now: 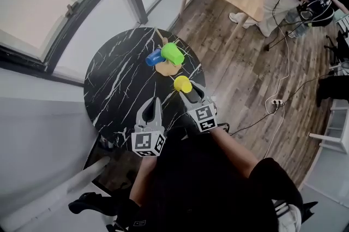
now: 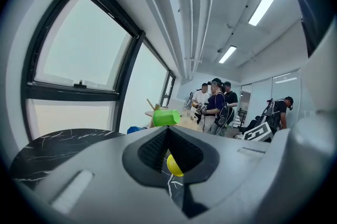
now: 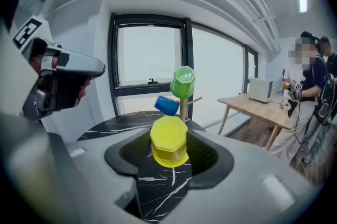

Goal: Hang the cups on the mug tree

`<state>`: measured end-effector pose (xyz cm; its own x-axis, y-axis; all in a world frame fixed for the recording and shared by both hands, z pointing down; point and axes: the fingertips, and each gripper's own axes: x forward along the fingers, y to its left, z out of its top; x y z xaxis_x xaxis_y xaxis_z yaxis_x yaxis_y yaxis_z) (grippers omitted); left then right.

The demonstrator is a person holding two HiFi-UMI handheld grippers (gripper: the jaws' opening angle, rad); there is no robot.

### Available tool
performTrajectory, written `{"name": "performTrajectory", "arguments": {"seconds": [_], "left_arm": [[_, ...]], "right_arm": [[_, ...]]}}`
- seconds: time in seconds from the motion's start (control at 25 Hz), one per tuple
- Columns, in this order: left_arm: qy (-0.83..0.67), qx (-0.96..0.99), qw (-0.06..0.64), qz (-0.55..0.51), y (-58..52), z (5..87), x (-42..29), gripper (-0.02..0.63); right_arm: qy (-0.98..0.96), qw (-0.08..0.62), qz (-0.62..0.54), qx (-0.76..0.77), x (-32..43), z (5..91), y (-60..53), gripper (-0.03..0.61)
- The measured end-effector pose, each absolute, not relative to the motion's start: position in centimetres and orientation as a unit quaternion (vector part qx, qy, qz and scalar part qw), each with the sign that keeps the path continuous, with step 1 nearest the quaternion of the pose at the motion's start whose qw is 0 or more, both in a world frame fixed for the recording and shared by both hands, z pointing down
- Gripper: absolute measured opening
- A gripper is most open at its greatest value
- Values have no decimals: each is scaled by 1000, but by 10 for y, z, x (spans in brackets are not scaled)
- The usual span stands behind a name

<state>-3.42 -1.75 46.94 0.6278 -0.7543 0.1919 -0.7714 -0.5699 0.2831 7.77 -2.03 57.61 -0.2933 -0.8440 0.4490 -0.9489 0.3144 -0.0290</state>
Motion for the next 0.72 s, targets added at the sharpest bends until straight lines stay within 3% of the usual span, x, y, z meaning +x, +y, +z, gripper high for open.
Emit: {"name": "performTrajectory", "arguments": {"seconds": [0.72], "left_arm": [[-490,855,168,32,-41,470,-16,-3]], "right_arm": [[-812,173,159,534,100,604,-75,210]]}}
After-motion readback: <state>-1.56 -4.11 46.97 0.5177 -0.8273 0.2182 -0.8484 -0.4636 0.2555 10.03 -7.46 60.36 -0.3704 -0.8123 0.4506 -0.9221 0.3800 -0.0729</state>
